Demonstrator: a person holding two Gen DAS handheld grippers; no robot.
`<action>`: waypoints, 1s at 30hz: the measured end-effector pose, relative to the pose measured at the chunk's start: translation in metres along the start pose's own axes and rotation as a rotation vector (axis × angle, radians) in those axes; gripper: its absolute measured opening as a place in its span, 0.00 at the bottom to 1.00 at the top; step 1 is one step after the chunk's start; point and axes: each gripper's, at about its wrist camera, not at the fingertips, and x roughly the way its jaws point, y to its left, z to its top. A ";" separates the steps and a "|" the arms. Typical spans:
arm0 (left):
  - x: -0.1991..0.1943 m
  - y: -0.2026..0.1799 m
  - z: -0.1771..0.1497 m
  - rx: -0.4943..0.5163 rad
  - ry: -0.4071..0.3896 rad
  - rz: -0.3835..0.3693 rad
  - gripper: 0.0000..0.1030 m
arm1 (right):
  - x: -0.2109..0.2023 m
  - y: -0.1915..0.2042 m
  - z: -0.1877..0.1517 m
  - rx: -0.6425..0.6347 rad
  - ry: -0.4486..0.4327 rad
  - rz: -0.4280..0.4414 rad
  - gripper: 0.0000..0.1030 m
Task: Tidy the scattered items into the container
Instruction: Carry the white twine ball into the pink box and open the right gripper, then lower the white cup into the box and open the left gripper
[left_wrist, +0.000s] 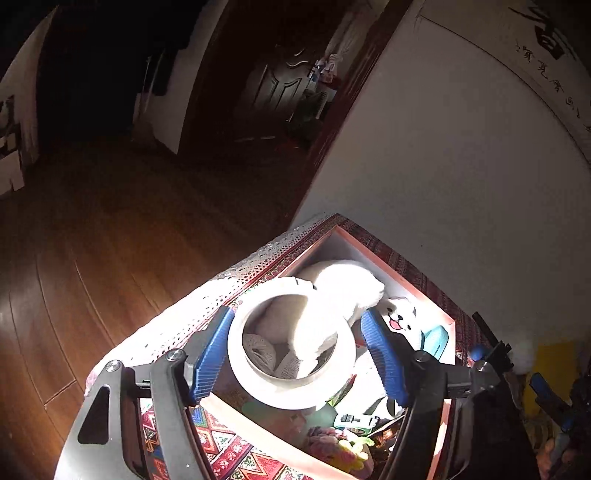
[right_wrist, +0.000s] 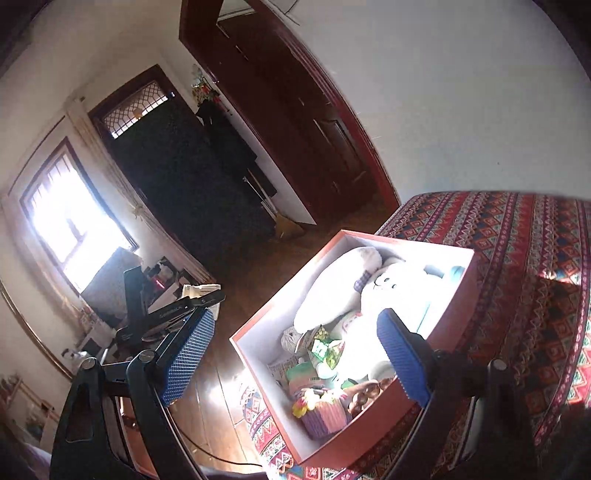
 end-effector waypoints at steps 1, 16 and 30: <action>0.001 -0.001 -0.001 -0.005 -0.003 0.011 0.89 | -0.009 -0.005 -0.005 0.017 0.000 0.017 0.87; -0.008 -0.029 -0.012 -0.055 -0.003 -0.024 0.91 | -0.190 -0.069 -0.064 0.172 -0.426 -0.176 0.96; -0.005 -0.232 -0.093 0.297 0.115 -0.298 0.91 | -0.329 -0.200 -0.163 0.606 -0.824 -0.592 0.99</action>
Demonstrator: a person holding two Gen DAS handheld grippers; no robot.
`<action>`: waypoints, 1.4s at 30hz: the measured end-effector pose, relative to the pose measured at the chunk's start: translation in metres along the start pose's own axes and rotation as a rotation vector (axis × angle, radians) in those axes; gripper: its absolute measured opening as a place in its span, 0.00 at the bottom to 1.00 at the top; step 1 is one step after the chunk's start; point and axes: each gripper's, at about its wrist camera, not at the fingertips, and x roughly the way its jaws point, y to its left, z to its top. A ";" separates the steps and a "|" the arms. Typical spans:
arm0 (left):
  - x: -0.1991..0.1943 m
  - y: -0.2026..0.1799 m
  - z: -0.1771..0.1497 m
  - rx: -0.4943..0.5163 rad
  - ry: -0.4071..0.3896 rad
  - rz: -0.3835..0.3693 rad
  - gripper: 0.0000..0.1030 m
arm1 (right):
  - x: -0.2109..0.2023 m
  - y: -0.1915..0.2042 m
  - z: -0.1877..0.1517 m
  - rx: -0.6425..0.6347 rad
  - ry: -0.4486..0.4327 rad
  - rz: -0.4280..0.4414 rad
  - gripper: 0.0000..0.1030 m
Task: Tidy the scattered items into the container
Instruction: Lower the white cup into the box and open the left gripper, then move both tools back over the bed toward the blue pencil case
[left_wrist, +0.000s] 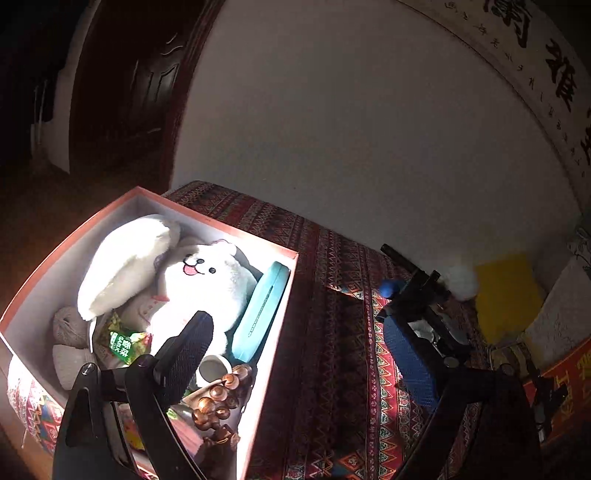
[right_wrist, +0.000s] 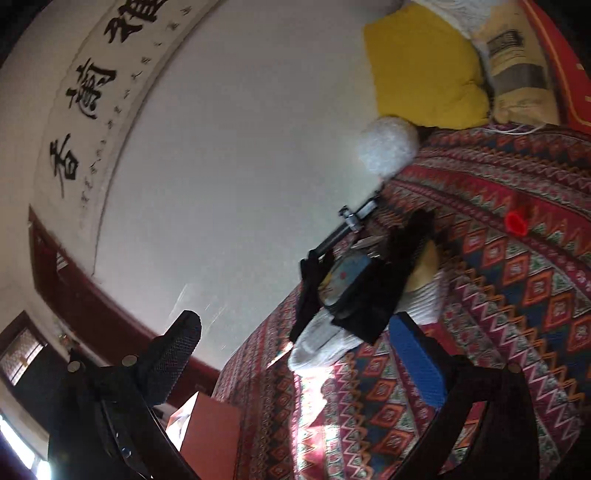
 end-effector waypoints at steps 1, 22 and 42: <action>0.008 -0.019 -0.006 0.027 0.018 -0.020 0.91 | -0.003 -0.010 0.005 0.024 -0.015 -0.032 0.99; 0.195 -0.273 -0.095 0.060 0.428 -0.197 0.91 | -0.020 -0.196 0.057 0.542 -0.117 -0.195 0.86; 0.398 -0.376 -0.075 0.212 0.533 0.135 1.00 | 0.077 -0.190 0.094 0.071 0.042 -0.517 0.89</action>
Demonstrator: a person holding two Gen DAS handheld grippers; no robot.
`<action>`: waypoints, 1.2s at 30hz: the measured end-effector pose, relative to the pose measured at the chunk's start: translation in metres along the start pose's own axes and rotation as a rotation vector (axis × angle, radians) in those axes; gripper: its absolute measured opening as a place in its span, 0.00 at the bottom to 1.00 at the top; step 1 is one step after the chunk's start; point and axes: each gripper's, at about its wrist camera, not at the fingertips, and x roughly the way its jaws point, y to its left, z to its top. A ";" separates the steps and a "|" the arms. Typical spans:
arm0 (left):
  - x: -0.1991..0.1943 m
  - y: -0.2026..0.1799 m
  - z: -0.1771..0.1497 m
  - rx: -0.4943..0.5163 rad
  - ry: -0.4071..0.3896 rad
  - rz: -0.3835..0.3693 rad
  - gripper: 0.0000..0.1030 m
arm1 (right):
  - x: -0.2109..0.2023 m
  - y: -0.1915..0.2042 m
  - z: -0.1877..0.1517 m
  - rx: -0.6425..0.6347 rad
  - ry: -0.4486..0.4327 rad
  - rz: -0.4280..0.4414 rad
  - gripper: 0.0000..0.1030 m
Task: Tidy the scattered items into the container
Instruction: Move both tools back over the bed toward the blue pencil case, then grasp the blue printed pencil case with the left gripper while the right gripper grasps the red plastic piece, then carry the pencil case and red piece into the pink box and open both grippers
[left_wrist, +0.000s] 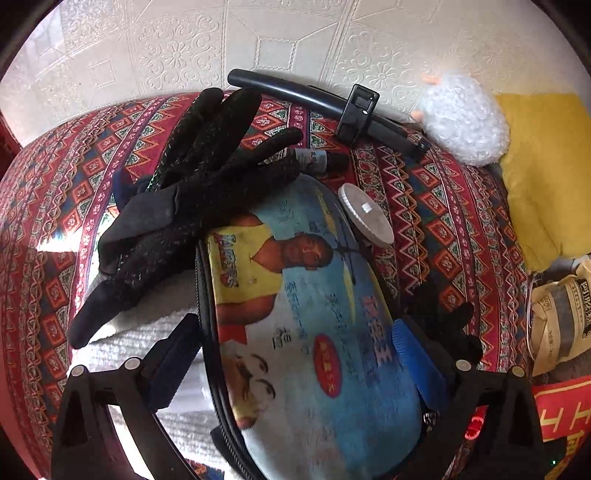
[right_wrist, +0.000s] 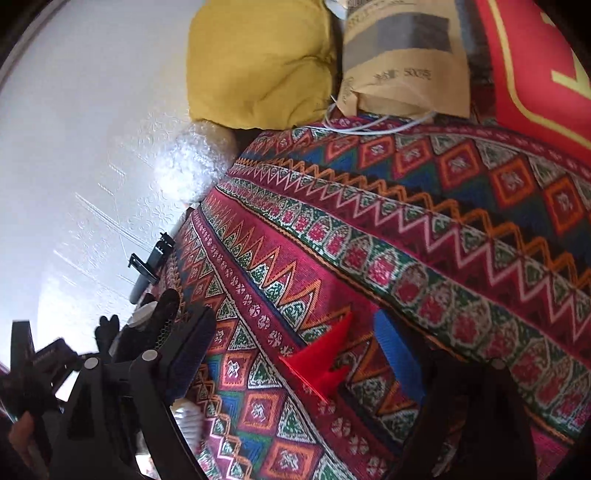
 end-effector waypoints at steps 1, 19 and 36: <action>0.003 0.001 0.000 -0.002 -0.014 -0.001 1.00 | 0.002 0.003 -0.001 -0.022 -0.005 -0.016 0.90; -0.127 0.117 -0.114 -0.105 -0.026 -0.380 0.07 | -0.050 -0.046 -0.032 0.321 0.171 0.407 0.10; -0.134 0.243 -0.245 -0.152 -0.031 -0.306 0.75 | -0.111 0.071 -0.124 0.033 0.324 0.583 0.10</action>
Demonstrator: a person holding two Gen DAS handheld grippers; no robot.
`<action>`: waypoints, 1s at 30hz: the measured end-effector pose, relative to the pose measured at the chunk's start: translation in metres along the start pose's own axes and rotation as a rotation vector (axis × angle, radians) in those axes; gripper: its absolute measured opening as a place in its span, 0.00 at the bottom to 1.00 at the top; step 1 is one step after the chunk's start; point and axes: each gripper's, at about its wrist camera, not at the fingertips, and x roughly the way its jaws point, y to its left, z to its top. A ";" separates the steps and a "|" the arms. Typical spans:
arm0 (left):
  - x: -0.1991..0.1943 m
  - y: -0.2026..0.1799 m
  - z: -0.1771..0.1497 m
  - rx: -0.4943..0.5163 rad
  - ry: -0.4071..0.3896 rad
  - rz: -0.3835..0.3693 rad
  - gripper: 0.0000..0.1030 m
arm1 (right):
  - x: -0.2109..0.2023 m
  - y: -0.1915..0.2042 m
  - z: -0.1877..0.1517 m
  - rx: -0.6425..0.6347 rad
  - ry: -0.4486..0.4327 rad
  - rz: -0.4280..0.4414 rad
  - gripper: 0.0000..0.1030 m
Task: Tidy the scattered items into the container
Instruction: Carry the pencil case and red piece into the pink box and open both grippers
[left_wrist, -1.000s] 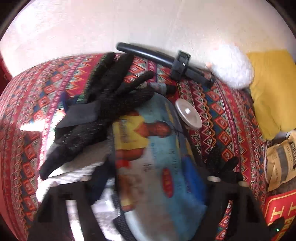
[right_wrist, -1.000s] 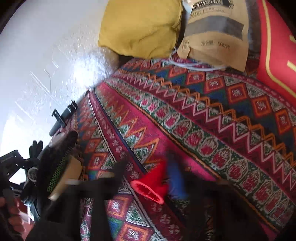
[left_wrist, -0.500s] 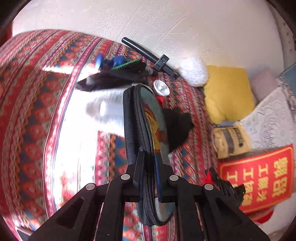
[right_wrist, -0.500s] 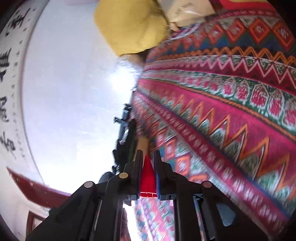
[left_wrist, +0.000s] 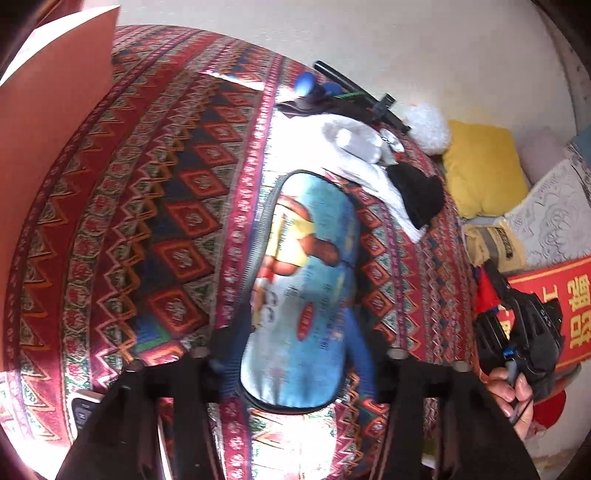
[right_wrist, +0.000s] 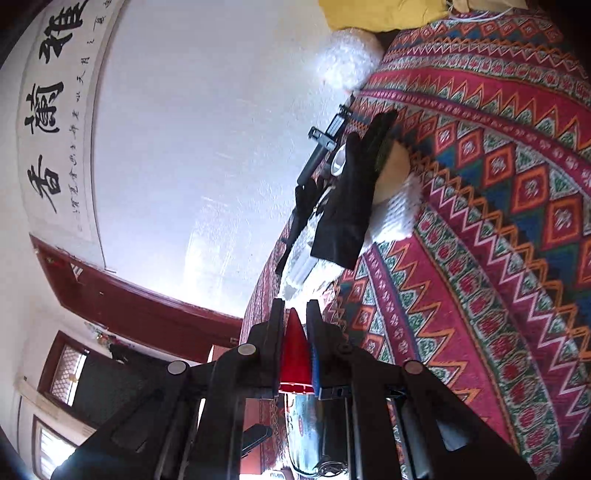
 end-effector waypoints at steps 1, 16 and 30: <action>0.001 0.004 0.003 0.000 -0.013 0.003 0.80 | 0.005 0.002 -0.003 -0.009 0.012 -0.009 0.10; 0.105 -0.090 -0.033 0.384 -0.024 0.483 1.00 | 0.023 -0.009 -0.010 0.001 0.059 -0.049 0.10; -0.006 -0.047 -0.012 0.205 -0.152 0.199 0.62 | 0.025 -0.008 -0.012 0.005 0.076 -0.026 0.10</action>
